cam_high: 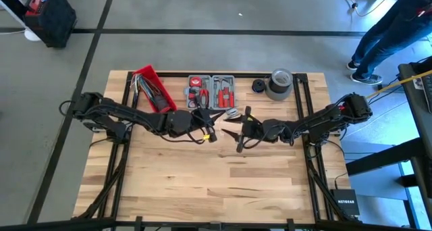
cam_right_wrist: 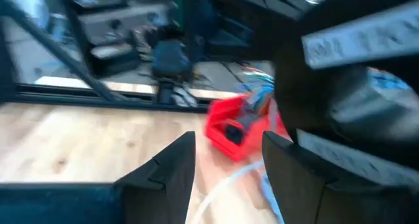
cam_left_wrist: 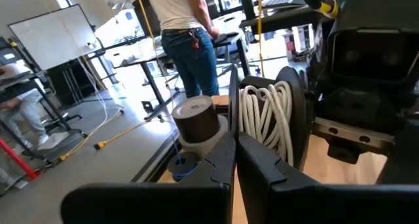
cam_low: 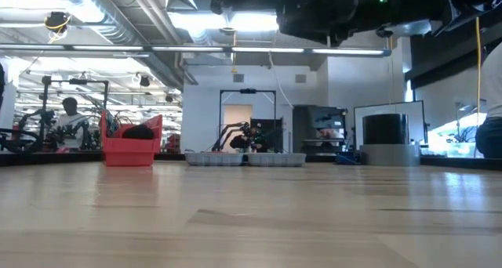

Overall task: Coil cords
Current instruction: Uncoil the white wire from the spool

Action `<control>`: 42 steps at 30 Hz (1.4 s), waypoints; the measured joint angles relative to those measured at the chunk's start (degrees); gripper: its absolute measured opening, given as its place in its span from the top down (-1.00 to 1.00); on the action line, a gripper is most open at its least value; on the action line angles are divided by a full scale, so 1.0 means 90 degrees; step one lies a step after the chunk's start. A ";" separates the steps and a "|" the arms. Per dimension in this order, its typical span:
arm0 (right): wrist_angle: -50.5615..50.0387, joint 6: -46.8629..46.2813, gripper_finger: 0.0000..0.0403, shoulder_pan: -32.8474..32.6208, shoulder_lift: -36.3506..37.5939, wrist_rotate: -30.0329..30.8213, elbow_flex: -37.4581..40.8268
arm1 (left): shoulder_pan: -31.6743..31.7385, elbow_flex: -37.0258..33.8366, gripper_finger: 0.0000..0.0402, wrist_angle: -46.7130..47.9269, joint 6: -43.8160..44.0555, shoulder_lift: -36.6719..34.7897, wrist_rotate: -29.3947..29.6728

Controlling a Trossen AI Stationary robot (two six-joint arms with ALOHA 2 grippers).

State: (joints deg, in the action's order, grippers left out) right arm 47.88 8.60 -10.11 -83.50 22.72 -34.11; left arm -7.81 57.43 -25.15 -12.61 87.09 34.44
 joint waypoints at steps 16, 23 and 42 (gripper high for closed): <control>-0.0728 0.0109 0.10 0.0002 0.0000 0.0072 -0.0010 | -0.0055 0.0000 0.97 0.0073 -0.0263 -0.0002 0.0479; -0.0974 0.0256 0.10 0.0028 0.0000 0.1361 -0.0010 | -0.0093 -0.0002 0.97 0.0052 -0.0314 -0.0002 0.0723; 0.0536 -0.0234 0.10 0.0126 -0.0597 0.0077 -0.0017 | -0.0112 -0.0002 0.97 -0.0084 -0.0314 -0.0005 0.0169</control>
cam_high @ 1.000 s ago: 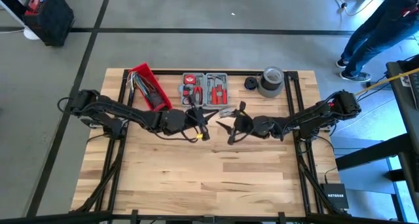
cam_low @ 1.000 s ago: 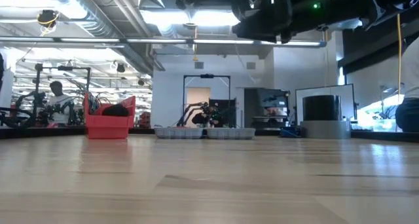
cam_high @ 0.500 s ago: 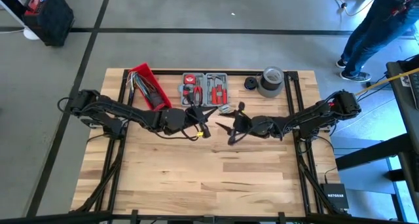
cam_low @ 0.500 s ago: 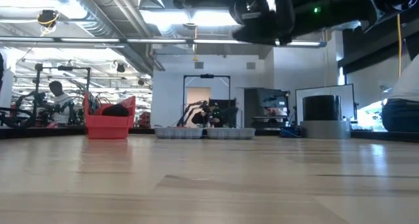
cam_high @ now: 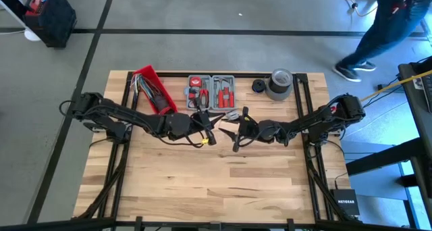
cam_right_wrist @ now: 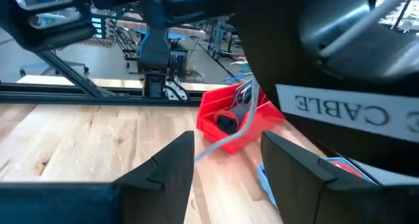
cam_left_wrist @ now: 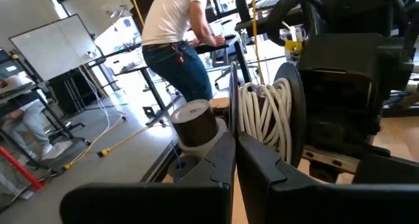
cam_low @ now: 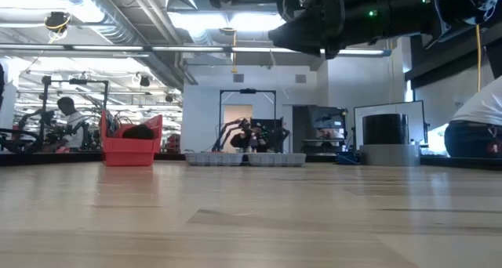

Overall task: Coil cords
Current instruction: Uncoil the white wire from the spool

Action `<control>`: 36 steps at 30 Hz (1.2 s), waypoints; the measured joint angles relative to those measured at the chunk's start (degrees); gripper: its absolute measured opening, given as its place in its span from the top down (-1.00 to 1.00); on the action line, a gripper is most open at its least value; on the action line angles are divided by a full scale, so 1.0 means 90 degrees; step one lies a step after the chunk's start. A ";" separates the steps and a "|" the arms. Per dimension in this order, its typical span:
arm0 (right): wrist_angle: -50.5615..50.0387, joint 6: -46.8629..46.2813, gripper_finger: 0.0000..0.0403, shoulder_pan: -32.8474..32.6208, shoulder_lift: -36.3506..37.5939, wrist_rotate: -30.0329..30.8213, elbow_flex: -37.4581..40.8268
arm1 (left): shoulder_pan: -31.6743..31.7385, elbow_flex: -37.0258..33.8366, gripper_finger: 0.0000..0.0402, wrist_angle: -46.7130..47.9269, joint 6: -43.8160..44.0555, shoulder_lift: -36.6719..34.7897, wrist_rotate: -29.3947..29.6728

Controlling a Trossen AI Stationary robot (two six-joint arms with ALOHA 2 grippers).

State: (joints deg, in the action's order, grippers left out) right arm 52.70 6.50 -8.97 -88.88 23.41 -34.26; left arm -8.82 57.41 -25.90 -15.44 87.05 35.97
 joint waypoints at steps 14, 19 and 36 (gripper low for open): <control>0.0180 -0.0201 0.43 0.0000 0.0027 -0.0204 0.0001 | 0.0002 0.0000 0.97 -0.0011 0.0011 -0.0005 0.0010; 0.0186 -0.0123 0.93 0.0000 0.0027 -0.0643 0.0000 | 0.0000 -0.0005 0.97 0.0028 -0.0017 -0.0005 0.0182; 0.0074 0.1588 0.96 -0.0950 0.0980 0.0142 -0.0039 | 0.0015 -0.0005 0.97 0.0541 -0.0437 -0.0005 0.0481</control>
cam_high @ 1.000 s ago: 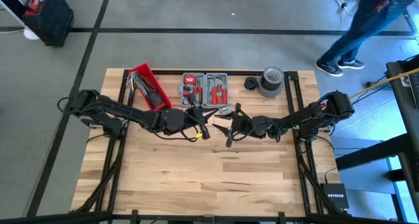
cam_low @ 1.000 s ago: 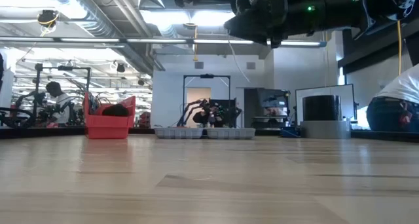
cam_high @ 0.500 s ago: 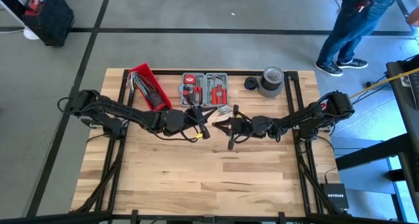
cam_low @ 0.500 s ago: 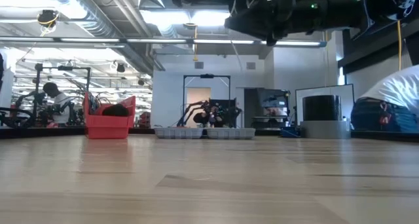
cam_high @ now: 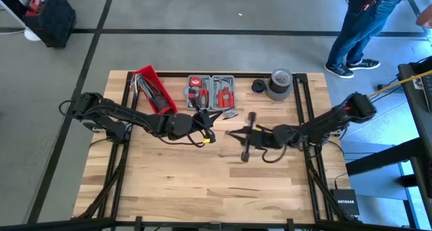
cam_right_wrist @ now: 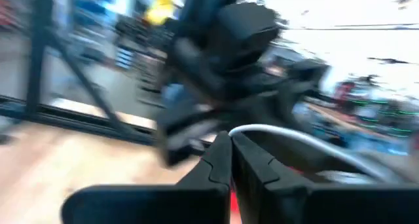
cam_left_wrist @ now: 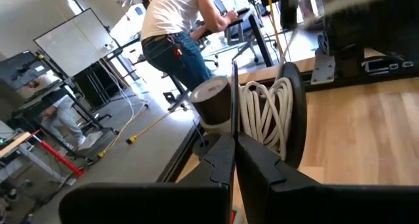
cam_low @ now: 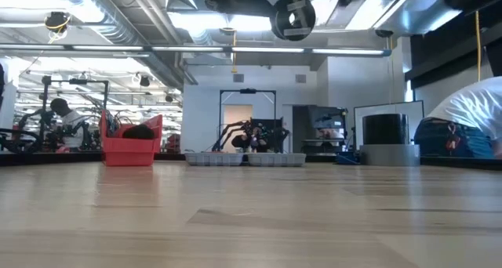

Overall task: Coil cords
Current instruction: Uncoil the white wire from the spool

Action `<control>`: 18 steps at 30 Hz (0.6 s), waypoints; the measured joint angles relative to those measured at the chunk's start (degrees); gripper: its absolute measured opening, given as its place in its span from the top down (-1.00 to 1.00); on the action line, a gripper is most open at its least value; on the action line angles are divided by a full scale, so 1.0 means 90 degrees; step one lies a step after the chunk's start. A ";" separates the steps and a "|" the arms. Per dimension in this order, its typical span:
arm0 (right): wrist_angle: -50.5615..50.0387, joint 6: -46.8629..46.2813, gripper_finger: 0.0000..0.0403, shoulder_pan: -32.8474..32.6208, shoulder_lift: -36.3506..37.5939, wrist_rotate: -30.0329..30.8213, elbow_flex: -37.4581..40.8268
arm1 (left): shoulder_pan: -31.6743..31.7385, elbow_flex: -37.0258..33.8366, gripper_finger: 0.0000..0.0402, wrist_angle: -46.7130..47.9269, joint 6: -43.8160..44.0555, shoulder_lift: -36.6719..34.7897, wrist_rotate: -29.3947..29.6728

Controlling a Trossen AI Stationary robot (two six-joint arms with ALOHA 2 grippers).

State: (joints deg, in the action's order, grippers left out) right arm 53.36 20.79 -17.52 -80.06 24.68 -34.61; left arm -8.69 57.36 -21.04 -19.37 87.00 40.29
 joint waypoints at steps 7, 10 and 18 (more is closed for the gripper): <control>-0.2028 0.1053 0.98 -0.0519 0.1300 0.2881 0.0000 | -0.0080 0.0000 0.97 -0.0145 -0.0016 -0.0011 0.0002; -0.3141 0.0823 0.97 -0.0493 0.1485 0.3130 0.0000 | -0.0105 0.0000 0.97 -0.0313 0.0035 -0.0030 0.0000; -0.3877 -0.0122 0.97 0.0386 0.0921 0.0363 0.0005 | -0.0111 0.0002 0.97 -0.1397 -0.0330 -0.0041 0.0000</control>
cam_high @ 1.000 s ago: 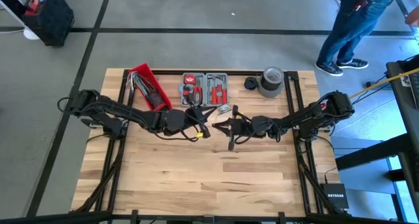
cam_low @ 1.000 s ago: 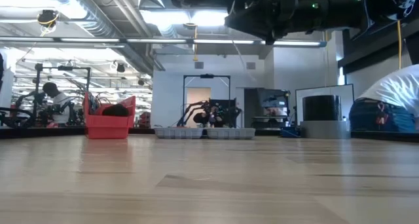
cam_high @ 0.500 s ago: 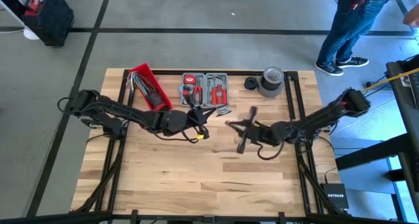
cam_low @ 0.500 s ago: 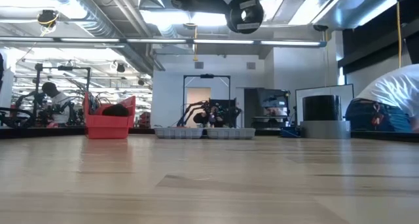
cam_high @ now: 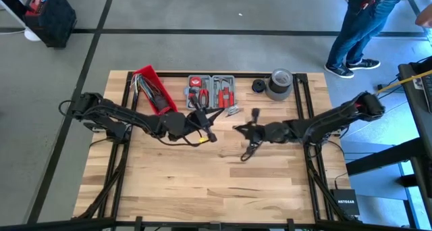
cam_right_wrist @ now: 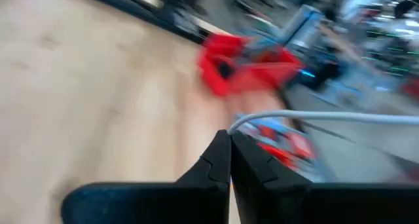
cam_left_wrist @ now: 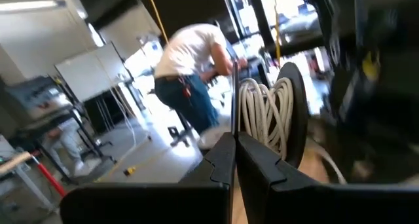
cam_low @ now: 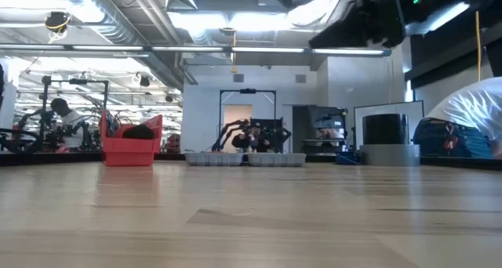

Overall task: Coil cords
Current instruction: Uncoil the white wire from the spool

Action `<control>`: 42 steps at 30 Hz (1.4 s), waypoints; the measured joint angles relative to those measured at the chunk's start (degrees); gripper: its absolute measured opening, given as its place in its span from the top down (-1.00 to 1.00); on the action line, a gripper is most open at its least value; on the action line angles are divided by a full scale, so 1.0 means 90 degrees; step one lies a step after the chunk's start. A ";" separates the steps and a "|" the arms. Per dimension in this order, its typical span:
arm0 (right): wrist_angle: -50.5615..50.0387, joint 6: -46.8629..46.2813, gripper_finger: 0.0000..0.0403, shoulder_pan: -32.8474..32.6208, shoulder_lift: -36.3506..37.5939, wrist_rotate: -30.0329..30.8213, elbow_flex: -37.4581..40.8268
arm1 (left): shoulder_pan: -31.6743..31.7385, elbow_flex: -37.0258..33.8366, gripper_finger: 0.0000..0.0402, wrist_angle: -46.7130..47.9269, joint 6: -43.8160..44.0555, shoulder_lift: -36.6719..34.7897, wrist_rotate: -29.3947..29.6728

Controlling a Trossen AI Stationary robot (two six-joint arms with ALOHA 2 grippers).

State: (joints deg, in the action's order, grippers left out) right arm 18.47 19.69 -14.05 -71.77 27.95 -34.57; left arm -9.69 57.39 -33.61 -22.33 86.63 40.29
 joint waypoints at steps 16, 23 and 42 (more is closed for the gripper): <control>0.0497 0.0800 0.96 -0.1228 -0.0930 -0.0225 -0.1594 | 0.0473 0.0002 0.97 0.2038 0.0292 -0.0003 0.0000; -0.0178 0.1478 0.96 -0.2035 -0.0474 0.4188 -0.1613 | 0.0477 -0.0002 0.97 0.2640 0.0437 -0.0050 0.0000; -0.3069 -0.2718 0.78 -0.0081 -0.1066 -0.0633 -0.1605 | -0.0233 0.0002 0.97 0.2259 0.0695 -0.0831 0.0000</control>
State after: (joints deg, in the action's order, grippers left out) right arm -9.14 -4.77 -14.79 -81.36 22.25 -49.01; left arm -11.79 57.41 -13.28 -16.08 79.15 40.29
